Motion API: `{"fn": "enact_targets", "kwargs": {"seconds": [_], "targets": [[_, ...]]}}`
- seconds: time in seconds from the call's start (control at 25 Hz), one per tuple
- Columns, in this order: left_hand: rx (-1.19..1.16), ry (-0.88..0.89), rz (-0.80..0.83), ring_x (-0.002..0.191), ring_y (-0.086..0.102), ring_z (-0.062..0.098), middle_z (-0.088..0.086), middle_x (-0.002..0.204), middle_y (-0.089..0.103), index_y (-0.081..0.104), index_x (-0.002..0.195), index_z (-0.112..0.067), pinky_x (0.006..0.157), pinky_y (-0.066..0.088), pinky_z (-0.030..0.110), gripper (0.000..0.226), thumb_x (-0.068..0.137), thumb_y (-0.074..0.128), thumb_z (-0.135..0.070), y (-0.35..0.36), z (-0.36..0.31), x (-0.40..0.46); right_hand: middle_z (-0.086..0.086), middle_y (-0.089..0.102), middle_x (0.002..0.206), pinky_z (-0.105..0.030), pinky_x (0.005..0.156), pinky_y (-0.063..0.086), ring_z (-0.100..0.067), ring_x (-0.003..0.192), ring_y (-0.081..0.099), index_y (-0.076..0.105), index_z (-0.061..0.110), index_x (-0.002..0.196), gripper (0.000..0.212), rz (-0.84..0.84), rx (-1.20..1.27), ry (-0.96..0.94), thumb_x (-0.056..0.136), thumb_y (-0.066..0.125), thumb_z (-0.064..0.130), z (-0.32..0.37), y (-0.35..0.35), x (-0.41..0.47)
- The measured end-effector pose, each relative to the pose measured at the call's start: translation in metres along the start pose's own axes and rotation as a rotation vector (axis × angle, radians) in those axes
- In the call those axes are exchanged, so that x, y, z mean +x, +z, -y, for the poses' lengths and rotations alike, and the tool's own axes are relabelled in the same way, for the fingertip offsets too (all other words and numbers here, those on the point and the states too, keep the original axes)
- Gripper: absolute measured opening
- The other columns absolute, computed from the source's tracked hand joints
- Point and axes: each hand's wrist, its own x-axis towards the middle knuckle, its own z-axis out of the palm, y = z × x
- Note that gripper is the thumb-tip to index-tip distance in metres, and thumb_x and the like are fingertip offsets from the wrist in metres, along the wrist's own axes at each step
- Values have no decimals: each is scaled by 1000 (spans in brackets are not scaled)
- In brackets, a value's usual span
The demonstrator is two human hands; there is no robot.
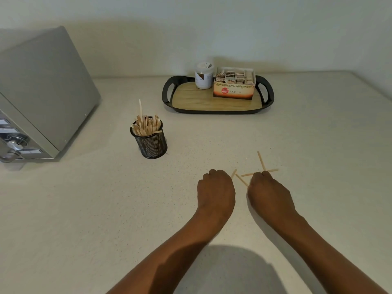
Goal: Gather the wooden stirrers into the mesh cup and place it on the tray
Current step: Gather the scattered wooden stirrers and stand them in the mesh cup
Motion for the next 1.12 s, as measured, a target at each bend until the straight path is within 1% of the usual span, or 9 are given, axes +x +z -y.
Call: {"fn": "enact_targets", "kwargs": {"seconds": [0.2,0.32,0.4,0.52,0.64,0.76,0.88,1.04,1.12], "targets": [[53,25,-48,69,42,15,7,93,58,52,97,-7,57,35,28,15,88,41,-2,4,2,-2,-3,61,80,-28,56,41,-16,62,54,47,8,102,9,-90,122,17,96,41,5,-8,-6,5],[49,22,-65,68,42,14,6,94,58,52,98,-8,57,36,28,14,91,41,-4,4,4,0,-7,65,85,-32,60,47,-25,69,61,51,13,105,8,-178,318,88,98,47,11,-27,-13,24],[15,63,-107,67,46,15,4,92,58,53,99,-11,56,35,29,11,99,44,-18,3,2,1,-8,68,91,-32,65,48,-26,75,63,59,13,110,14,-199,371,132,97,55,15,-41,-14,40],[-32,184,-155,64,46,16,-1,81,51,56,91,-16,58,32,31,26,95,54,-42,2,-6,3,-9,71,85,-24,54,38,-19,66,57,69,10,95,13,-196,299,149,94,58,14,-54,-9,60],[-29,203,-156,61,46,14,-4,71,50,58,77,-18,59,30,29,25,91,62,-38,4,-8,9,-8,68,77,-27,58,44,-21,65,61,68,9,84,13,-157,257,133,91,63,19,-50,-6,69],[-52,212,-156,64,46,14,-1,75,59,59,79,-16,59,32,30,24,93,58,-35,10,-5,10,-4,61,74,-28,61,44,-21,66,60,65,9,80,17,-160,195,142,86,72,24,-42,-3,71],[-18,266,-139,68,47,14,2,83,60,60,88,-13,58,35,29,20,96,52,-29,12,-6,9,-3,58,71,-28,60,44,-21,69,61,65,7,75,11,-148,122,154,87,64,7,-37,0,73],[77,318,-124,56,50,9,-3,68,58,63,76,-18,46,32,22,10,82,69,-22,13,-10,4,-11,65,92,-34,73,48,-27,86,63,63,4,90,7,-48,17,95,89,56,5,-28,-1,74],[70,315,-176,57,50,10,-2,73,58,62,83,-17,48,34,23,11,89,64,-26,15,-8,5,-13,61,98,-37,77,45,-30,93,60,57,3,100,11,-28,-43,32,92,49,5,-31,-4,77]]}}
